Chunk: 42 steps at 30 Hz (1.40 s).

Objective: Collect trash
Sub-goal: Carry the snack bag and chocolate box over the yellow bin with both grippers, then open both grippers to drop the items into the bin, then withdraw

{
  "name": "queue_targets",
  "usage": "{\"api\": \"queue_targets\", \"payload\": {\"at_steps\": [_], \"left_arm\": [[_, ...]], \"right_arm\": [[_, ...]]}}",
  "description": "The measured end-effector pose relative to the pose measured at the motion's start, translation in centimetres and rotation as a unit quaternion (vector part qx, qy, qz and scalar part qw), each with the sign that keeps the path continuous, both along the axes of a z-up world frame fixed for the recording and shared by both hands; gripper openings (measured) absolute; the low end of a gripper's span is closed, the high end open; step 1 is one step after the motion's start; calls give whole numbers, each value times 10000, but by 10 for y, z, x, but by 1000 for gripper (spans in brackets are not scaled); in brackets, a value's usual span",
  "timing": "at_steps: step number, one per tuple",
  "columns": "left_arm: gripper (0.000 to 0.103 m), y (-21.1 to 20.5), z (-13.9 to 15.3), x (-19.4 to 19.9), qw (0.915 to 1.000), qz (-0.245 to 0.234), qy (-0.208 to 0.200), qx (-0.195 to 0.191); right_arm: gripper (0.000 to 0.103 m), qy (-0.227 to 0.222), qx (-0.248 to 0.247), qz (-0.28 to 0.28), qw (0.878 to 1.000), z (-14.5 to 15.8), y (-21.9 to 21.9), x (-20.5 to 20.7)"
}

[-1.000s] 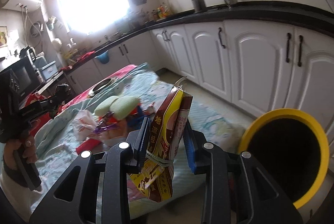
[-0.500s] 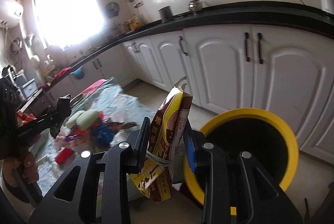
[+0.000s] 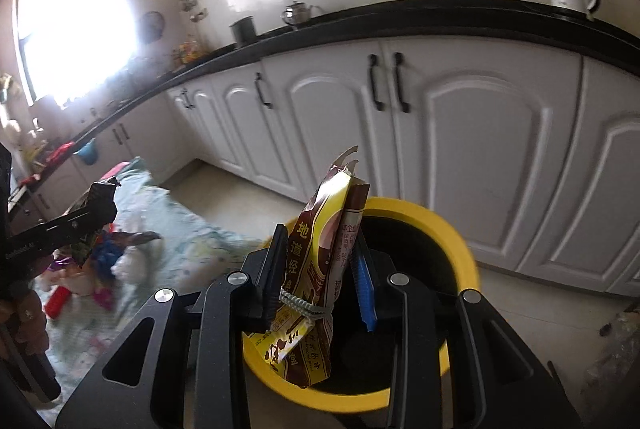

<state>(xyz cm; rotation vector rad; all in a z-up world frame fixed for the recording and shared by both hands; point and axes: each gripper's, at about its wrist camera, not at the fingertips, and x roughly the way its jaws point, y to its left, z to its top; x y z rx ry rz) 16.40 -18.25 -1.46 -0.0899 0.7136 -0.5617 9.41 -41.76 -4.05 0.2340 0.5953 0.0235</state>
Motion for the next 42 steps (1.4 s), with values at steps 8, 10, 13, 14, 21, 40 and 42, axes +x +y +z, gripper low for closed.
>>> {"api": "queue_targets", "payload": {"at_steps": [8,10,13,14,21,40,42], "left_arm": [[23,-49,-26,18,9986,-419,228,214],[24,-57,-35,23,9978,-517,319,250],[24,-67,-45,27,9969,-606,407,307],[25,-70,-48,28,9966,-632,428,326],[45,-77,-62,38,9959,-647,539,323],[92,18,-20,14,9977,629,-102,227],[92,30,-14,9,9968,750,-183,193]], "right_arm": [[30,192,-41,-280,9994,-23,-23,2],[30,256,-30,-315,9992,-29,-27,3],[30,351,-28,-335,9988,-38,-31,5],[30,381,-28,-334,9987,-40,-32,6],[38,493,50,-363,9981,-48,-39,10],[56,-110,41,-121,9999,-16,-5,0],[58,-165,47,10,9999,-10,5,0]]}}
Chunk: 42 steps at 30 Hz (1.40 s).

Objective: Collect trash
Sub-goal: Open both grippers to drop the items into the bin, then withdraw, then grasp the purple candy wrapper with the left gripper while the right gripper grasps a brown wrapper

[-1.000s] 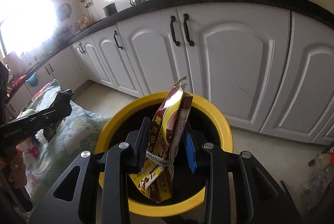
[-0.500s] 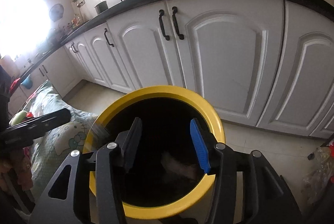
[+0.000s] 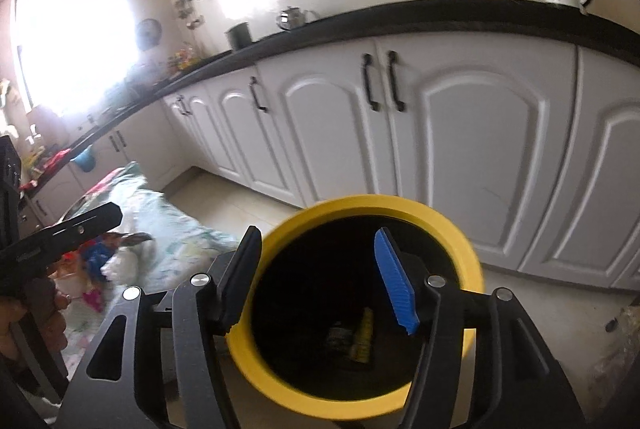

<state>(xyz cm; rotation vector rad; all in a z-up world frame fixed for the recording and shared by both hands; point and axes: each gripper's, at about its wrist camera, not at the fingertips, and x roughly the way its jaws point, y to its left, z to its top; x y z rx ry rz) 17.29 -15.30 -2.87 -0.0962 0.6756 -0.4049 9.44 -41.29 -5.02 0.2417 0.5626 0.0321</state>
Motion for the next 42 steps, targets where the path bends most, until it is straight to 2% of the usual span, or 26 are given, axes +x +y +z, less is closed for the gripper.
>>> {"api": "queue_targets", "payload": {"at_steps": [13,21,29,39,42], "left_arm": [[92,63,27,-27,9962,703,-506,-14],[92,100,30,-40,9924,1101,-546,-36],[92,138,22,-44,9876,1515,-401,20],[92,174,6,-42,9849,1729,-44,27],[85,175,1,-40,9857,1683,51,18]], "right_arm": [[60,-181,-120,718,9972,25,58,6],[64,-226,-164,1228,9920,34,101,16],[66,-173,-152,1652,9860,34,141,32],[67,411,-170,2292,9724,7,193,67],[67,669,-189,2394,9684,-7,204,76]]}}
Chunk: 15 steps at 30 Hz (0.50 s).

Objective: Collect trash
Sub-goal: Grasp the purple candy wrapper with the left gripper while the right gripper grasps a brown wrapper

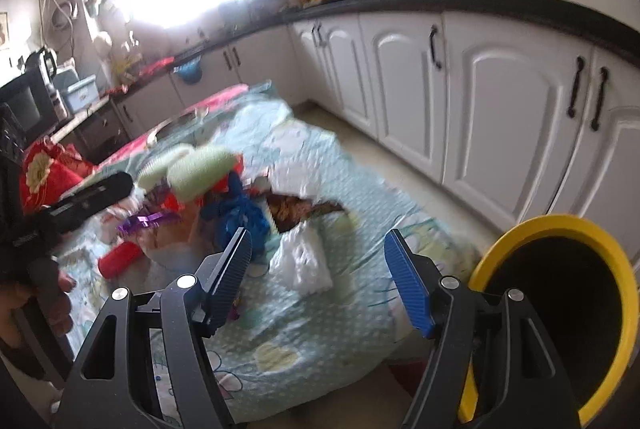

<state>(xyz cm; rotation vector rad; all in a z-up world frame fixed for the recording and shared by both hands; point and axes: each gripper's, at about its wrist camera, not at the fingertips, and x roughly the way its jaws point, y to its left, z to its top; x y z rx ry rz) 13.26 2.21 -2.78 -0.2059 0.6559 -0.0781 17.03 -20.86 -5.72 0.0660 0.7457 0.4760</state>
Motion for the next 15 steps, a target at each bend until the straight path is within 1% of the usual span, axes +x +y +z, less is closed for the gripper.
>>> {"api": "queue_targets", "payload": {"at_steps": [3,6,7,8,12,15], "left_arm": [[82,-2,-5,3,9999,-79,93,24],[81,-3,-9,7,9998,-75,176,35],[77,-3,-11,10,9997,-63,219,28],[71,-3,-12,12,9996,-62,271,22],[66,0,-19,20,9991,-30,432,0],[60,2,-23,24,9986,-21,533,-6]], "right_arm": [[67,127,25,-5,9999,-10,4,5],[67,70,164,-33,9998,-7,6,10],[67,39,162,-4,9999,-6,9,13],[67,23,139,18,9999,-6,11,16],[66,70,22,186,9998,-7,23,30],[66,96,-77,254,9996,-10,33,39]]}}
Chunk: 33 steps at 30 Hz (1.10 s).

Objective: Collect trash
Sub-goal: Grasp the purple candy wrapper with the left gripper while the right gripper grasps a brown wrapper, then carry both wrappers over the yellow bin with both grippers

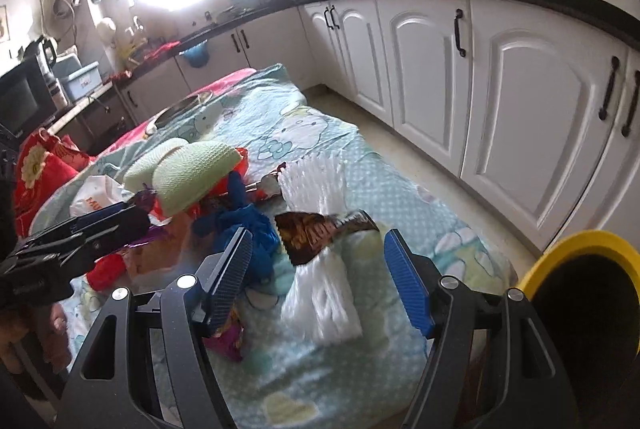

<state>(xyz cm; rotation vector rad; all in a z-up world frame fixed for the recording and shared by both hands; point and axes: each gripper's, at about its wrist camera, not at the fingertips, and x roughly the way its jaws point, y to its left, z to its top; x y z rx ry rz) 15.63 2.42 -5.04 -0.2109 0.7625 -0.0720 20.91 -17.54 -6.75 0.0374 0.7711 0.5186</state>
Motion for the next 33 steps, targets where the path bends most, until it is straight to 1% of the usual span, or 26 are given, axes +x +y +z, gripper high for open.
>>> {"api": "queue_targets", "payload": {"at_steps": [1,4,5,6,9,11,14,17,25,33], "left_arm": [[57,1,-1,1,10000,14,26,-3],[46,4,-5,4,9999,44,124,-41],[41,4,-6,4,9998,57,170,-27],[41,5,-8,4,9998,58,195,-23],[37,5,-8,2,9998,61,201,-43],[34,6,-8,1,9998,71,202,-60],[28,7,-6,-1,9998,82,186,-86],[26,8,-4,-6,9998,60,144,-123],[25,3,14,-19,9998,-5,-118,-142],[25,-10,33,-28,9991,-150,-372,-112]], "right_arm": [[66,17,-46,24,10000,-2,4,3],[56,31,-121,94,9999,-4,11,8],[50,32,-162,113,9998,-5,13,10],[40,47,-189,124,9997,-6,14,11],[25,87,-216,59,9997,-8,12,14],[19,76,-163,47,9998,-7,8,13],[17,42,1,-39,10000,-3,-1,10],[17,9,158,-100,9998,1,-11,5],[16,-206,373,-270,9987,18,-32,-12],[16,-368,540,-432,9969,34,-53,-30]]}}
